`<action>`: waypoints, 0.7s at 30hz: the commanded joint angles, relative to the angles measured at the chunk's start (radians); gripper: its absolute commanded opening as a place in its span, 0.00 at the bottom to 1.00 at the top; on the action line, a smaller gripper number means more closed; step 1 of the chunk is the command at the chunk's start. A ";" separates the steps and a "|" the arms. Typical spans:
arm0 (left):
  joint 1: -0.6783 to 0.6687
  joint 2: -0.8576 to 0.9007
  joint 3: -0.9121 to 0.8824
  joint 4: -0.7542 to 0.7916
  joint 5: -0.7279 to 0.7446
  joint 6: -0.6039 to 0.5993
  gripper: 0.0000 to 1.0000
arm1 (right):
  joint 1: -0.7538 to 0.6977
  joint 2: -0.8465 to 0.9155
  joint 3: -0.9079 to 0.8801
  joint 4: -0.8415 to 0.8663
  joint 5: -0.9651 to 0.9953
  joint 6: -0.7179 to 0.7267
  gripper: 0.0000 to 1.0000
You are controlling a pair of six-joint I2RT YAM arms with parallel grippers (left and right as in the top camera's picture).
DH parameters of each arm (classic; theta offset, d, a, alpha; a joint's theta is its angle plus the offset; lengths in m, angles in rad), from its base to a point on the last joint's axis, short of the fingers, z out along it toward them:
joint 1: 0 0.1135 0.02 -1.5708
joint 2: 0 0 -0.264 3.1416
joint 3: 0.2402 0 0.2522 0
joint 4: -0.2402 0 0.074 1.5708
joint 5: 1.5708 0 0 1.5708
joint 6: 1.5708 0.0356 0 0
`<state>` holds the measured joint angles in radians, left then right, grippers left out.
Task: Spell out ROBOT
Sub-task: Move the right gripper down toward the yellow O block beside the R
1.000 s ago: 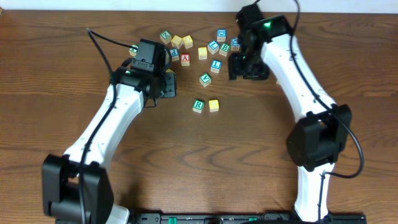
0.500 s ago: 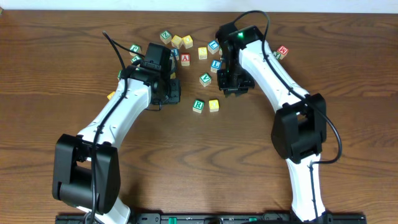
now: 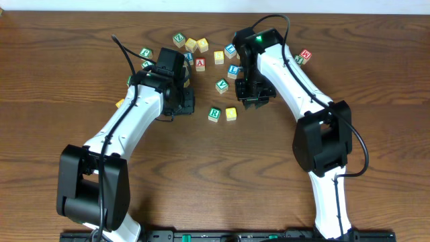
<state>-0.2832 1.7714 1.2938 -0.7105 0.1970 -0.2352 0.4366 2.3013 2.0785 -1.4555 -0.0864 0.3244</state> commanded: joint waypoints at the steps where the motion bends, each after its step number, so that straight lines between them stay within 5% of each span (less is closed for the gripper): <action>1: -0.002 0.006 -0.024 -0.007 0.005 0.002 0.31 | 0.023 -0.005 -0.014 0.002 -0.002 -0.012 0.25; 21: -0.045 0.022 -0.028 -0.003 0.005 -0.032 0.30 | 0.055 -0.005 -0.182 0.159 -0.059 0.009 0.33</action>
<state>-0.3294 1.7786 1.2812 -0.7101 0.1982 -0.2474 0.4671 2.3013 1.9236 -1.3067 -0.1284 0.3283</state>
